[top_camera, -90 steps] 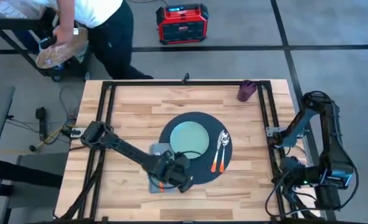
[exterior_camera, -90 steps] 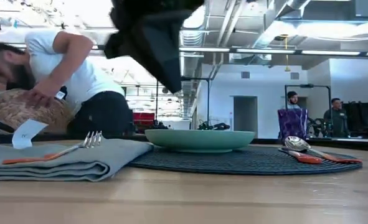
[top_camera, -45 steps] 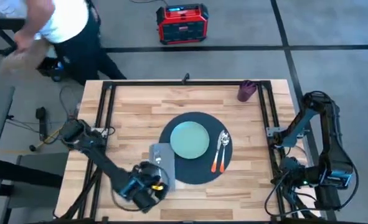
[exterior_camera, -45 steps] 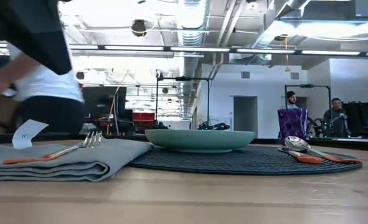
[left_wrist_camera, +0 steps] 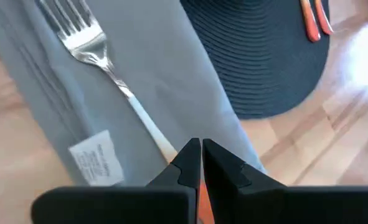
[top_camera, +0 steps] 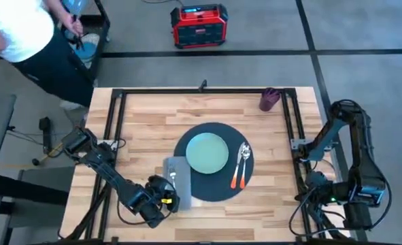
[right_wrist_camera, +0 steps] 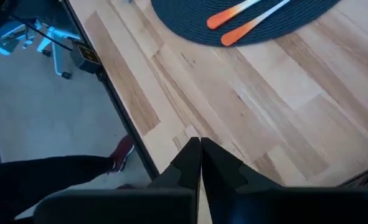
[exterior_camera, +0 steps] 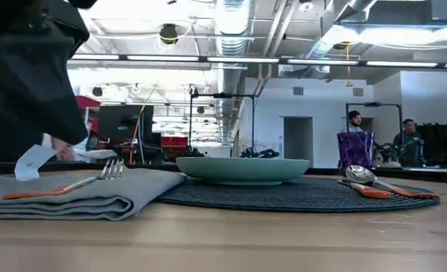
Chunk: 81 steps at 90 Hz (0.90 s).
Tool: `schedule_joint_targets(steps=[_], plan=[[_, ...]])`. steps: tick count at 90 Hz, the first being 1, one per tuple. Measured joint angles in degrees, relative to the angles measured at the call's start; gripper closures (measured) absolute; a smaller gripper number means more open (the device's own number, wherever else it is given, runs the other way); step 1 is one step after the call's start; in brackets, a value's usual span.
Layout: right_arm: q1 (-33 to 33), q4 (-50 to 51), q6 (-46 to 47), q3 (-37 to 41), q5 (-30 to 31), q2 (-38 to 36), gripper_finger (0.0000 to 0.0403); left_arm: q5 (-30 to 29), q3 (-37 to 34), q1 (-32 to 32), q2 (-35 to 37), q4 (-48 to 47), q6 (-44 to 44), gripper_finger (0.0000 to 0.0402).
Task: Set table place
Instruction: Move the gray table napkin to the middle left of the blue placemat
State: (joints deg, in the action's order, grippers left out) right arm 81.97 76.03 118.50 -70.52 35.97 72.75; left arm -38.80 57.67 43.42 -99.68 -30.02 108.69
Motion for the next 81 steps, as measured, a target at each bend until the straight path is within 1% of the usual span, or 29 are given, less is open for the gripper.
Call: schedule_joint_targets(steps=[13, 23, 41, 67, 71, 78, 81], plan=[[0.0, 0.0, 0.0, 0.0, 0.0, 0.0, 0.0403, 4.3, 0.0, 0.1, 0.0, -5.8, 4.5, 0.0402], [0.0, 0.0, 0.0, 0.0, 0.0, 0.0, 0.0403, 5.5, 0.0, 1.0, 0.0, -8.2, 7.3, 0.0402], [0.0, 0.8, -0.3, 0.0, 0.0, 0.0, 0.0403, 5.5, -1.5, 1.2, 0.0, -6.1, 8.6, 0.0401], [0.0, 2.6, -0.4, 0.0, 0.0, 0.0, 0.0403, 5.3, -1.7, 1.2, 0.0, -6.6, 9.6, 0.0402], [0.0, 2.6, -0.4, 0.0, 0.0, 0.0, 0.0403, 4.6, -1.7, 1.2, 0.0, -6.5, 9.4, 0.0402], [0.0, 2.8, -0.4, 0.0, 0.0, 0.0, 0.0403, 1.2, -1.7, 1.0, 0.0, -6.0, 9.2, 0.0402], [0.0, 2.8, -0.5, 0.0, 0.0, 0.0, 0.0403, 0.9, -1.7, 0.8, 0.0, -5.8, 9.0, 0.0402]])
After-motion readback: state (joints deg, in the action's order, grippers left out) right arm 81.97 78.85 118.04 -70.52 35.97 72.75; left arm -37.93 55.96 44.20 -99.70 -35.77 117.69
